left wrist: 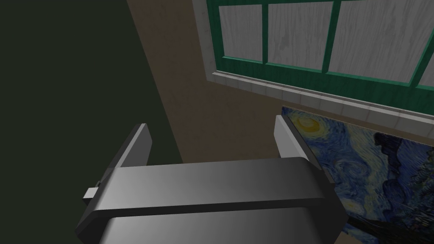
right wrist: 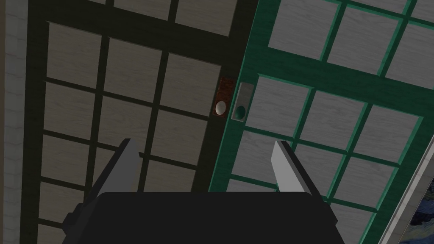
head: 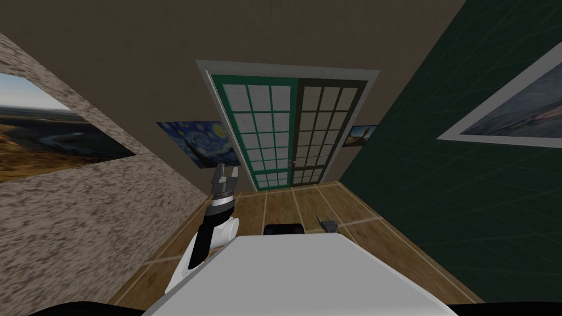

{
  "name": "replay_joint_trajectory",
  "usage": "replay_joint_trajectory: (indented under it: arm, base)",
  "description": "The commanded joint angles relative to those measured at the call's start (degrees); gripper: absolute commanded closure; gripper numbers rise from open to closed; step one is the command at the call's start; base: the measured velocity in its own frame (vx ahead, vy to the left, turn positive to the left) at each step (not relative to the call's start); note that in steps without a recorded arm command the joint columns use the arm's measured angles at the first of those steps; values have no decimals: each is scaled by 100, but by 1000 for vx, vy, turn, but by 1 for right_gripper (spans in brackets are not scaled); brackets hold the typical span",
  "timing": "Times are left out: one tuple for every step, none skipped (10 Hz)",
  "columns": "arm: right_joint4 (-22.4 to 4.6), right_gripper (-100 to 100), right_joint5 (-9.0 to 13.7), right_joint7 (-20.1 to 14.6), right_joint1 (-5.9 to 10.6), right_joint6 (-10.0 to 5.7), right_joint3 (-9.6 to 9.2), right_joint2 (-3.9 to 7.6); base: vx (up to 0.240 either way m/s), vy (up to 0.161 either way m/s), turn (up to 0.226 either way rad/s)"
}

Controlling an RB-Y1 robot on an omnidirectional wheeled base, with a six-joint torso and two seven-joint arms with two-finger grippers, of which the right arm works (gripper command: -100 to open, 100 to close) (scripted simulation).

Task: Pull the door open

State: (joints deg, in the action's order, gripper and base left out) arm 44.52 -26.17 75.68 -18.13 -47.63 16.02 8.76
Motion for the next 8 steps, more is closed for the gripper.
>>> replay_joint_trajectory:
  arm:
    - [-172,-100,32,50,81,-36,74,18]
    - [-292,-100,68,92,146,-20,168,18]
    - [-412,-100,104,133,210,-4,263,18]
    - [-526,-100,138,173,285,11,352,9]
    - [-570,-100,152,189,318,16,386,3]
    - [-635,-100,172,213,368,24,437,-7]
    - [-723,-100,198,245,433,34,506,-20]
    - [-821,-100,229,282,529,44,582,-48]
  base:
    - [-13,-10,6]
    - [5,-16,18]
    - [22,-35,22]
    - [47,-41,31]
    - [53,-28,18]
    - [52,-28,9]
    - [58,-32,19]
    - [84,-52,31]
